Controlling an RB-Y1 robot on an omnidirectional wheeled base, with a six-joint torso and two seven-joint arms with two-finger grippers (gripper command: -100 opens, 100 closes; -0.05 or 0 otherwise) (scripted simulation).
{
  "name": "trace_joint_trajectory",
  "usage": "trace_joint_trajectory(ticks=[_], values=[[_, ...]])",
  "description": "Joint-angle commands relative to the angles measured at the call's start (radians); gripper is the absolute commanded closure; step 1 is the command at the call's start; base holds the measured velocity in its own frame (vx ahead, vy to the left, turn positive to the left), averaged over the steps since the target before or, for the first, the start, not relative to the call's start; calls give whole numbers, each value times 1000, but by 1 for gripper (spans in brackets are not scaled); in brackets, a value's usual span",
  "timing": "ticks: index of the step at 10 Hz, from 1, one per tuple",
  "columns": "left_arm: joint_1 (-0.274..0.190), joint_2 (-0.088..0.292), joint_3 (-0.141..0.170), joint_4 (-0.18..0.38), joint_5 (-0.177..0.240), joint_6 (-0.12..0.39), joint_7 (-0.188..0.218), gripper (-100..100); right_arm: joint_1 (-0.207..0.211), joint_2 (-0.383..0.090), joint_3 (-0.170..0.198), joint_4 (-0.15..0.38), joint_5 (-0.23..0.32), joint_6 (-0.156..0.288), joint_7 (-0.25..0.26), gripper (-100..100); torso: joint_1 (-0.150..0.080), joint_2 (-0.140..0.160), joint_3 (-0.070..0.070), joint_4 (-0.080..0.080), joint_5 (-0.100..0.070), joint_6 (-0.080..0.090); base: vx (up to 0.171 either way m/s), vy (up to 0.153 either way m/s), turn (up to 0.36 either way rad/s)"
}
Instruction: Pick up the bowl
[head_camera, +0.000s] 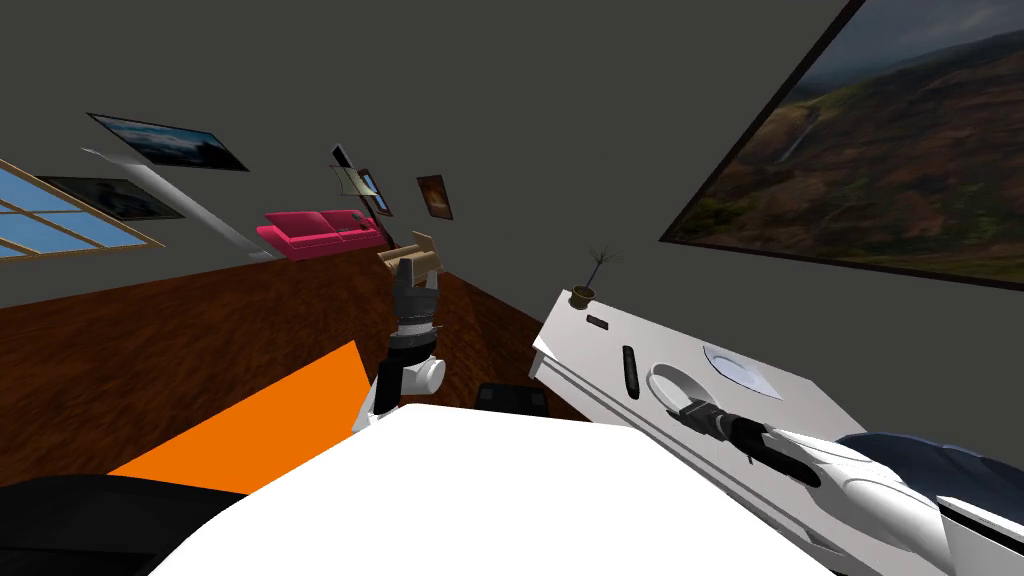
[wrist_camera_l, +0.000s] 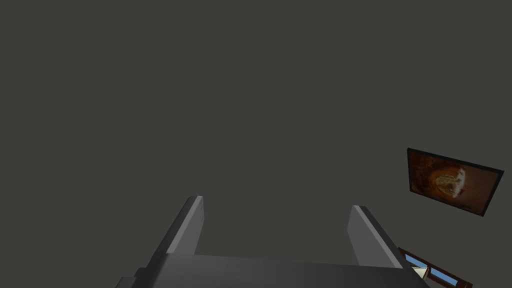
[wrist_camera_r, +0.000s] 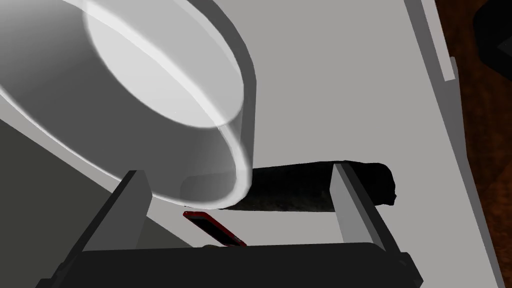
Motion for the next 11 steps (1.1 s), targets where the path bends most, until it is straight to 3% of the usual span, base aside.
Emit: trace_joint_trajectory(ticks=[1,2,4,5,8,9,10,11], values=[[0,0,0,0,0,0,0,0,-18,10,13,46,19,-16,12,-100,0,0,0,0,0,0,15,-42,27],[0,0,0,0,0,0,0,0,-18,10,13,46,19,-16,12,-100,1,1,0,0,0,0,4,-14,-8],[0,0,0,0,0,0,0,0,-14,32,59,58,71,-13,23,-100,2,1,0,0,0,-1,28,-47,138],[0,0,0,0,0,0,0,0,-14,32,59,83,71,-13,23,-100,0,0,0,0,0,0,37,-47,40],[0,0,0,0,0,0,0,0,-10,29,59,57,70,-11,22,-100,3,1,1,0,1,0,11,-7,-12],[0,0,0,0,0,0,0,0,-9,28,59,52,70,-7,20,0,4,2,1,0,1,0,0,0,0],[0,0,0,0,0,0,0,0,41,37,23,3,80,43,-30,-100,4,2,1,0,1,0,-75,-61,322],[0,0,0,0,0,0,0,0,70,37,23,-20,80,61,-57,-100,1,5,3,1,0,-1,-95,-113,527]])
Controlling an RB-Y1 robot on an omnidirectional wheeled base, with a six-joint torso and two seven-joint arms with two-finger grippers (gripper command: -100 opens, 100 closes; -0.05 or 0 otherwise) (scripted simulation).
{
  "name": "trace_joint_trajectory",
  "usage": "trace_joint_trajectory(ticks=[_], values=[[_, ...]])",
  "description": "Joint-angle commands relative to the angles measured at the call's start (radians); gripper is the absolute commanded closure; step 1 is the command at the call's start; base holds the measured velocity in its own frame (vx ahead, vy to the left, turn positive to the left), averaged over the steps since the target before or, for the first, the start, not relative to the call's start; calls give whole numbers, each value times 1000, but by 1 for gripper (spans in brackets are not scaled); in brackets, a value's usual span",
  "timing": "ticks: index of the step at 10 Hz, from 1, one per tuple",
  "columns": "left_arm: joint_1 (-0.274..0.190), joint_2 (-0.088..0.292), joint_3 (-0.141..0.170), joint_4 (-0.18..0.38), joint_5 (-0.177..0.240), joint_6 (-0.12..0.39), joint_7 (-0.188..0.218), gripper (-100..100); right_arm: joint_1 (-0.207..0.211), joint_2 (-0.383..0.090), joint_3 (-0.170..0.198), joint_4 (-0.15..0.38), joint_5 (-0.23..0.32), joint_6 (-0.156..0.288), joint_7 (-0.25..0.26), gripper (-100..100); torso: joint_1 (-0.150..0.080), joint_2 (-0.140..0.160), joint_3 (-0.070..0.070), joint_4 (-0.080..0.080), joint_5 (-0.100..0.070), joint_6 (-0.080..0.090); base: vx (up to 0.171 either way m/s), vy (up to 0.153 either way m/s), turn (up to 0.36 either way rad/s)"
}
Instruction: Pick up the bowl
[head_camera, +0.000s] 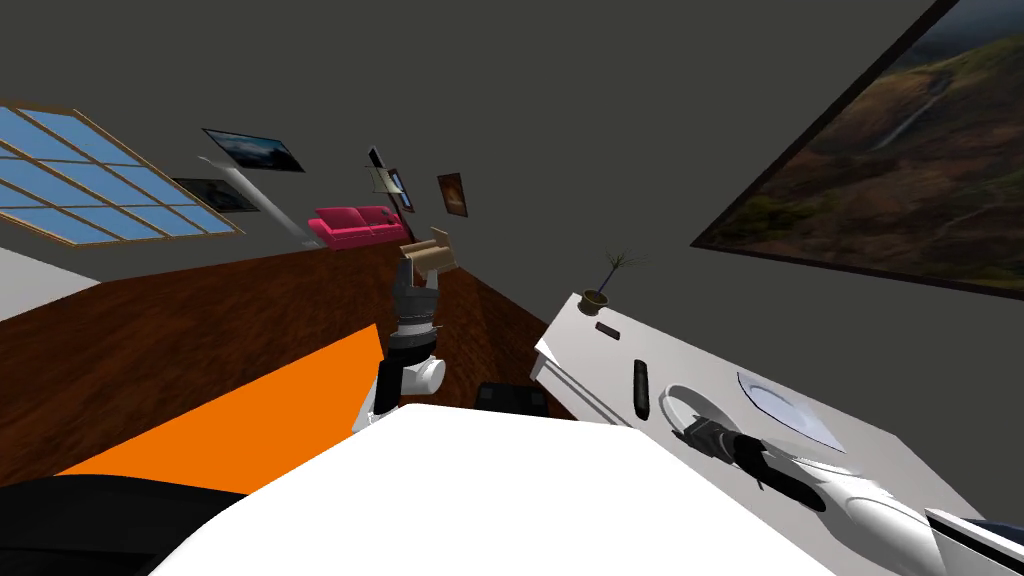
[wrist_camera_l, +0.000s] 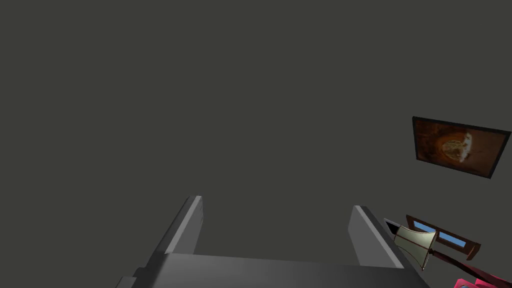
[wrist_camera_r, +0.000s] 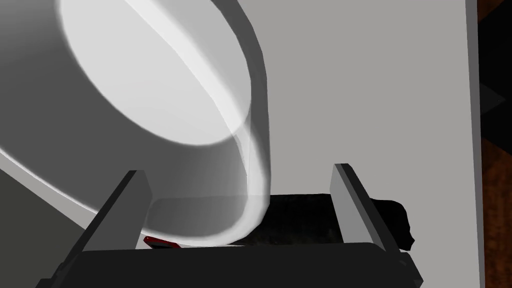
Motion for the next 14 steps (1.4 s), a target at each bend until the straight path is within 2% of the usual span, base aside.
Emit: trace_joint_trajectory(ticks=[1,2,3,4,5,6,8,9,10,11,12,13,14], values=[[0,0,0,0,0,0,0,0,41,-3,-2,-37,2,30,-30,-100,0,0,0,0,0,0,-63,-69,244],[0,0,0,0,0,0,0,0,68,5,-38,-69,12,65,-73,-100,1,-1,0,0,0,2,-95,-68,359],[0,0,0,0,0,0,0,0,89,5,-38,-73,12,81,-93,-100,1,0,0,0,0,0,-112,-91,410],[0,0,0,0,0,0,0,0,122,5,-38,-110,12,98,-109,-100,0,1,1,0,0,1,-72,-49,215],[0,0,0,0,0,0,0,0,163,13,-74,-179,23,151,-163,-100,2,0,0,0,0,2,-118,-53,394],[0,0,0,0,0,0,0,0,199,13,-74,-182,23,166,-189,-100,2,1,1,0,0,1,-123,-60,439],[0,0,0,0,0,0,0,0,230,13,-74,-182,23,166,-189,-100,2,-1,0,0,0,2,-29,-25,83],[1,0,0,0,0,0,0,0,230,13,-74,-182,23,166,-189,-100,3,-4,-2,-1,1,3,12,2,-35],[1,0,0,0,0,0,0,0,272,21,-111,-226,33,212,-239,-100,5,-6,-3,-1,1,2,-79,-24,322],[0,0,0,0,0,0,0,0,303,21,-111,-255,33,234,-267,-100,3,-2,-2,-1,1,1,-119,-67,425],[0,0,0,0,0,0,0,0,325,21,-111,-255,33,234,-268,-100,1,0,0,0,0,1,-75,-43,241],[0,0,0,0,0,0,0,0,325,21,-111,-255,33,234,-268,-100,2,-1,0,0,0,2,-25,-12,60],[1,0,0,0,0,0,0,0,372,30,-147,-318,43,293,-329,-100,2,-3,-2,-1,-1,3,-92,-26,366]])
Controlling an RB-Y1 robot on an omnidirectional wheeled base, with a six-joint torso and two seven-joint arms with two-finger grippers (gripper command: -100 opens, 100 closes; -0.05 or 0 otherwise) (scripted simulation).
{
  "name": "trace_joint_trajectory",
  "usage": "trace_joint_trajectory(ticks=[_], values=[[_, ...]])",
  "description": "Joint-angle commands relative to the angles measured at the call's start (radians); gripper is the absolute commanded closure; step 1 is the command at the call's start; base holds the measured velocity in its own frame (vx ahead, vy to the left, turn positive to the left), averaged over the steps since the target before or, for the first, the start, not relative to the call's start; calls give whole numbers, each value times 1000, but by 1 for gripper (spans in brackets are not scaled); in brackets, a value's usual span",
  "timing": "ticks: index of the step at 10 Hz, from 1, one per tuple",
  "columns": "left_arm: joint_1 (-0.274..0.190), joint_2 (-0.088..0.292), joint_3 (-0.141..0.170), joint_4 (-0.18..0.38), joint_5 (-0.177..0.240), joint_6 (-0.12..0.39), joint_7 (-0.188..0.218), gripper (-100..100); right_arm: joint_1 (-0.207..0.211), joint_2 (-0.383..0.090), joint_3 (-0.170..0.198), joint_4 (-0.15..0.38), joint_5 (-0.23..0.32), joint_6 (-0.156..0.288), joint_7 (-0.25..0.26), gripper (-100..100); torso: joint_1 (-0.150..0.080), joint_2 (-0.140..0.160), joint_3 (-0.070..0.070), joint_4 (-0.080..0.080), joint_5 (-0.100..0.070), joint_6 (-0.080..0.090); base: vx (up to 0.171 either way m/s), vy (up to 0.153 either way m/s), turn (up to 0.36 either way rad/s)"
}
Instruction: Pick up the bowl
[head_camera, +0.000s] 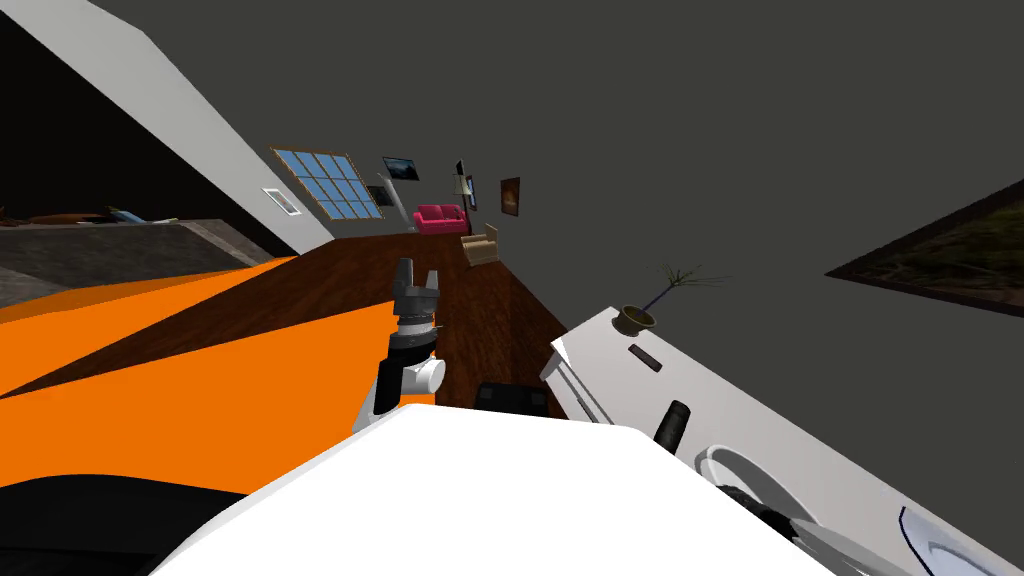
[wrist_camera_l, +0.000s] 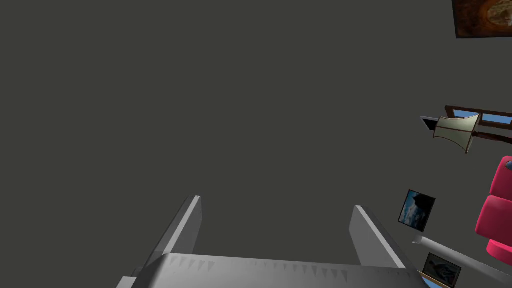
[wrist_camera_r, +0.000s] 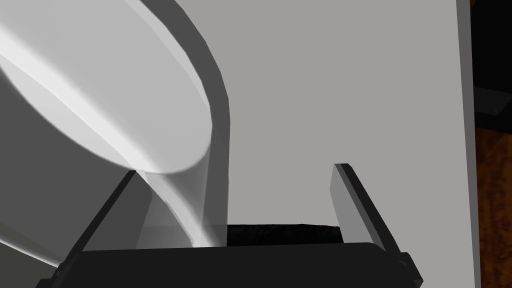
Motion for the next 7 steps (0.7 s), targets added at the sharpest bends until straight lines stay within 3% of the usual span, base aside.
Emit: trace_joint_trajectory(ticks=[1,3,4,6,7], values=[[0,0,0,0,0,0,0,0,50,2,-12,-45,4,45,-50,-100,0,0,0,0,0,0,-122,-52,492],[0,0,0,0,0,0,0,0,70,2,-12,-45,4,45,-55,-100,-2,0,0,0,-1,2,-46,-19,78],[0,0,0,0,0,0,0,0,121,10,-48,-114,15,109,-110,-100,-1,-2,-1,0,0,2,-111,-17,278],[0,0,0,0,0,0,0,0,164,10,-48,-118,15,113,-134,-100,-2,3,2,1,0,1,-104,-24,362],[0,0,0,0,0,0,0,0,213,18,-84,-182,25,172,-181,-100,-2,0,0,0,0,1,-111,-37,332]])
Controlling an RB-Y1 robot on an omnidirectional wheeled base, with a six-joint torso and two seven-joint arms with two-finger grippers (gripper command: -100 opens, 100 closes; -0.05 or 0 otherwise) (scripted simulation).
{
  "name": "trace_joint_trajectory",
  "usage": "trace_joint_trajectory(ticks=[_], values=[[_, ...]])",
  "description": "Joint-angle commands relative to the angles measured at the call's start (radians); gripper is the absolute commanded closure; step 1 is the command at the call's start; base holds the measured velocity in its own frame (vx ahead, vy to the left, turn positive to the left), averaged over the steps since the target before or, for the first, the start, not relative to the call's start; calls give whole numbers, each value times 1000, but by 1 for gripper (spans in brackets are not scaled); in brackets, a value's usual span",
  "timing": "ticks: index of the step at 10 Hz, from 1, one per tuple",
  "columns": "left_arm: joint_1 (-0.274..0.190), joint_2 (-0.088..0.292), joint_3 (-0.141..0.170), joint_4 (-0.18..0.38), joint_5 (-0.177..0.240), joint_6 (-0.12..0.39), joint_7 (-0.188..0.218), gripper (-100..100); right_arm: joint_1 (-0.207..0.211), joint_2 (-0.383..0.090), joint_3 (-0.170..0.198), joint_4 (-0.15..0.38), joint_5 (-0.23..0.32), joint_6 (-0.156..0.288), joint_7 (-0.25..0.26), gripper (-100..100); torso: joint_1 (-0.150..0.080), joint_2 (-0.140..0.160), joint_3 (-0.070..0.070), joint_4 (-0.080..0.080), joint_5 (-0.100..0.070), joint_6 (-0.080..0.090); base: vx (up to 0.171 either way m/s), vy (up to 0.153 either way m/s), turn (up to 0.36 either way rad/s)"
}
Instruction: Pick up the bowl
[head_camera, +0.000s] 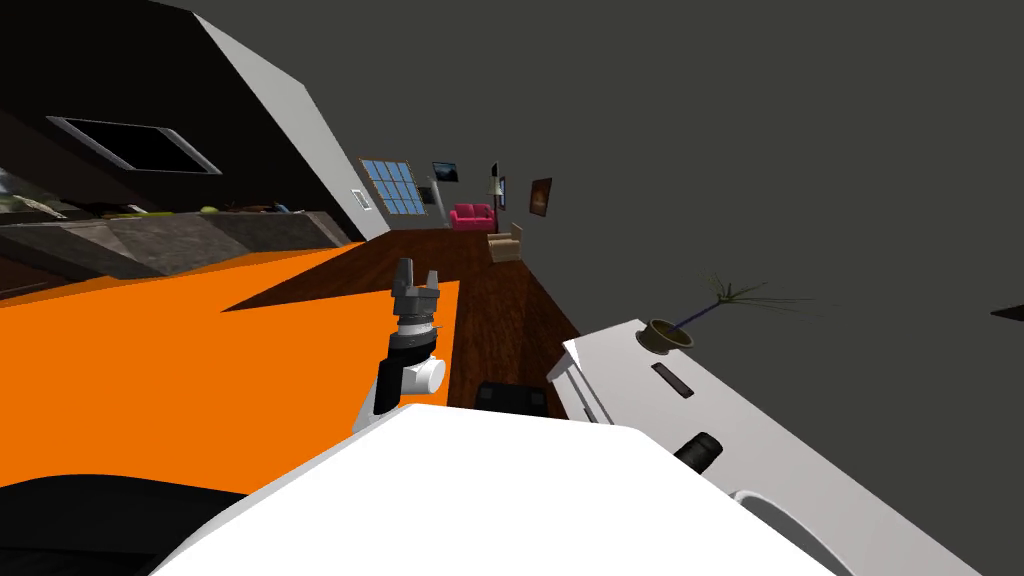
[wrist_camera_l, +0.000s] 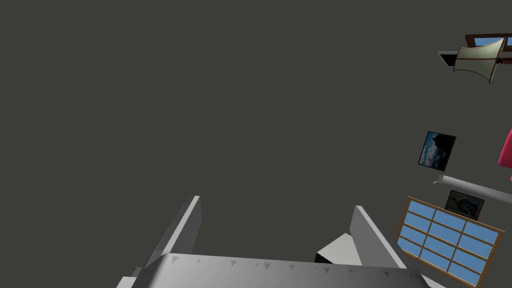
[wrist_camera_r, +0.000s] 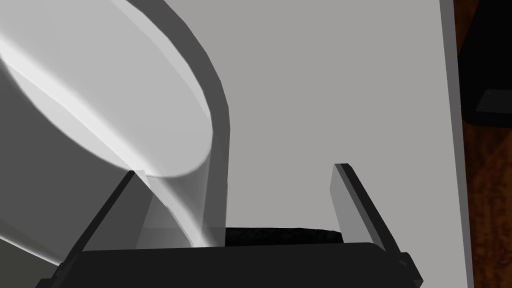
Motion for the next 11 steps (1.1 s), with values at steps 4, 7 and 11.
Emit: trace_joint_trajectory(ticks=[4,7,11], values=[[0,0,0,0,0,0,0,0,141,15,-51,-106,16,107,-128,-100,2,0,0,0,0,0,-112,1,394],[0,0,0,0,0,0,0,0,220,23,-88,-178,26,175,-205,-100,0,1,1,0,0,0,-119,-8,331],[0,0,0,0,0,0,0,0,351,31,-124,-251,36,243,-297,-100,0,1,0,0,0,1,-96,11,303]])
